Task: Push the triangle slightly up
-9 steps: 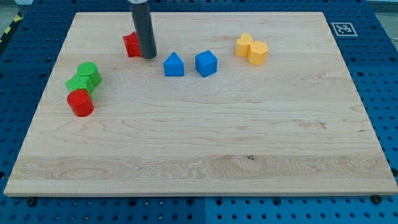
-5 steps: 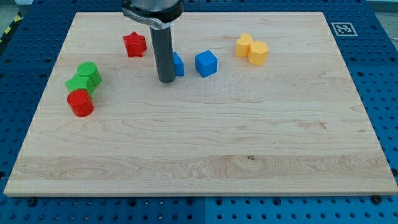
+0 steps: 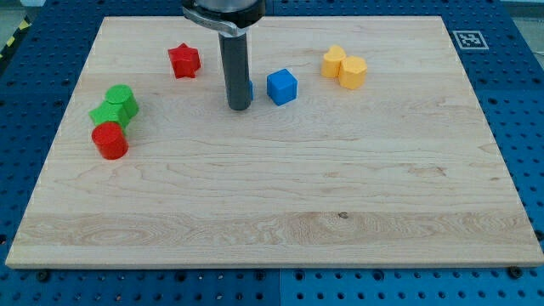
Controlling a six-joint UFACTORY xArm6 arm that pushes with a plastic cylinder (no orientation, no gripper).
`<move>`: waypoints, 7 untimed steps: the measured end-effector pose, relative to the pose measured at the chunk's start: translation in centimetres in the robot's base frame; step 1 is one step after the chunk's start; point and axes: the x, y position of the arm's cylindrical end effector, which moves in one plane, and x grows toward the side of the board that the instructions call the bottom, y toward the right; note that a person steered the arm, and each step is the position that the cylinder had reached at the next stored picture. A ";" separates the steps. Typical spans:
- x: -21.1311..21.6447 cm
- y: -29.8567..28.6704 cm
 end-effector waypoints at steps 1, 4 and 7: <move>-1.3 0.0; -3.6 0.0; -4.5 2.6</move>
